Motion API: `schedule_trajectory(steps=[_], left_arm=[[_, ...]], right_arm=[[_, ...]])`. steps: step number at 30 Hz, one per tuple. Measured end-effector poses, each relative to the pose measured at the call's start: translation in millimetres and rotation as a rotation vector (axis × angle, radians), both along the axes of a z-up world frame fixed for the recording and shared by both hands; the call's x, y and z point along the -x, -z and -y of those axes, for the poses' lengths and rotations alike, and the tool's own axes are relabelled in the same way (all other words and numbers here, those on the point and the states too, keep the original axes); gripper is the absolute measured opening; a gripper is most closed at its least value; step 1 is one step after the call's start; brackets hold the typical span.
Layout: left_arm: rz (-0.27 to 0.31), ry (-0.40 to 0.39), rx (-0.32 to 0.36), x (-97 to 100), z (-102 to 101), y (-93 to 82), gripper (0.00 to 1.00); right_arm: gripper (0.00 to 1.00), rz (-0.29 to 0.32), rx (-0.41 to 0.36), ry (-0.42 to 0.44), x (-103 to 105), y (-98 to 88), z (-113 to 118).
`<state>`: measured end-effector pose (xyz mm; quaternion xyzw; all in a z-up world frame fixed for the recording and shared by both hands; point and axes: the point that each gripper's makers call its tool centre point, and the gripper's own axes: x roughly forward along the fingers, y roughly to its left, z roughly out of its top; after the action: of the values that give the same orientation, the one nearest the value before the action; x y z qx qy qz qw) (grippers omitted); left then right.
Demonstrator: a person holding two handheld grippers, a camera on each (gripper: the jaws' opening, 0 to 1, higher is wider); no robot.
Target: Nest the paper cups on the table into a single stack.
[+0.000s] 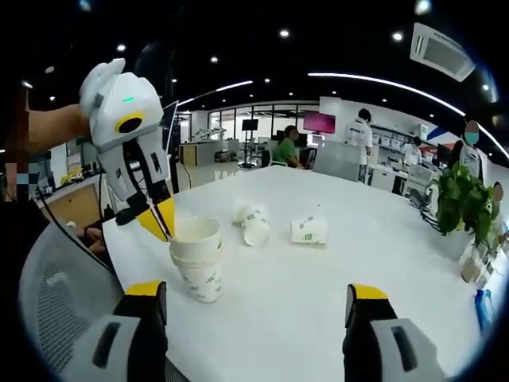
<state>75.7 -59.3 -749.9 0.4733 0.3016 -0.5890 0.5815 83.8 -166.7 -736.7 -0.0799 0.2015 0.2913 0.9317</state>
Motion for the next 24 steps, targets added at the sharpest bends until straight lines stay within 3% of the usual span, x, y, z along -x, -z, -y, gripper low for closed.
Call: schedule_trajectory(steps=[19, 24], left_arm=[[-0.044, 0.001, 0.003, 2.1, 6, 13.8, 0.00], [-0.035, 0.005, 0.010, 0.7, 6, 11.7, 0.08]], right_arm=[[0.93, 0.000, -0.006, 0.007, -1, 0.7, 2], [0.93, 0.000, -0.005, 0.004, -1, 0.3, 1]])
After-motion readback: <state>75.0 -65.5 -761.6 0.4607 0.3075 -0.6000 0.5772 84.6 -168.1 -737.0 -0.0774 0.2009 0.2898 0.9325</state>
